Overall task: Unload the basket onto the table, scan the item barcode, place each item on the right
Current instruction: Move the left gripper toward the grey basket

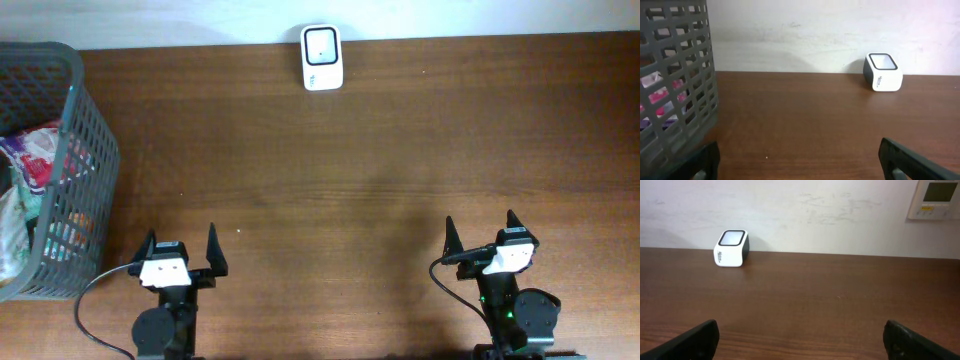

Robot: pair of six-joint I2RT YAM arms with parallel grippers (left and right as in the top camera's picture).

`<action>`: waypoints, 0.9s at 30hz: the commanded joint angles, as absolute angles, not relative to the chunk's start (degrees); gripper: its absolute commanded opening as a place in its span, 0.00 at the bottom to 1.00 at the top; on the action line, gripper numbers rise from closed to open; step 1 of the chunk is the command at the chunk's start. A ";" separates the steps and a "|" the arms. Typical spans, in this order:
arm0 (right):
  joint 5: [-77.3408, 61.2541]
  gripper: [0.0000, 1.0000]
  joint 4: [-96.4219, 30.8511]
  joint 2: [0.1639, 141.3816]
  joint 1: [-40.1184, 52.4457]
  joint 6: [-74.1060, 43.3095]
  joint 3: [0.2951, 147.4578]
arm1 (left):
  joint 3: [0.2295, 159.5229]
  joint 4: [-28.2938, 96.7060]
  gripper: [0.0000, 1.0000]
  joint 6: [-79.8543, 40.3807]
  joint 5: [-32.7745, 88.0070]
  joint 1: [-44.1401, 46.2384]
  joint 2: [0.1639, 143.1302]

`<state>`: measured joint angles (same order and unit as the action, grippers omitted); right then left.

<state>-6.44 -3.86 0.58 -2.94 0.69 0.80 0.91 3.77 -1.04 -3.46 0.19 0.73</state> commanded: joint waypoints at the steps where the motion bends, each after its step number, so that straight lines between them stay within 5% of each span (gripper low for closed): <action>1: -5.91 0.99 -4.05 0.36 -2.63 1.06 0.32 | 0.54 1.65 0.99 -0.38 -0.80 -0.19 0.40; 6: -5.91 0.99 -4.05 0.36 -2.63 1.06 0.32 | 1.34 -25.21 0.99 -0.40 2.39 -0.19 0.40; 11: -5.91 0.99 -4.05 0.36 -2.63 1.06 0.32 | 14.04 -25.80 0.99 3.40 1.50 -0.19 3.62; 18: -5.91 0.98 -4.05 0.36 -2.63 1.06 0.32 | 57.60 9.13 0.99 12.97 -7.44 -0.93 39.07; 23: -5.91 0.99 -4.05 0.36 -2.63 1.06 0.32 | 93.10 28.99 0.99 9.87 5.19 -18.35 71.00; 27: -5.91 0.99 -4.05 0.36 -2.63 1.06 0.32 | 101.62 41.28 0.99 10.00 11.75 -29.85 81.95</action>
<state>-6.44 -3.88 0.73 -2.94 0.69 0.80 99.90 37.12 10.39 8.05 -25.63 79.13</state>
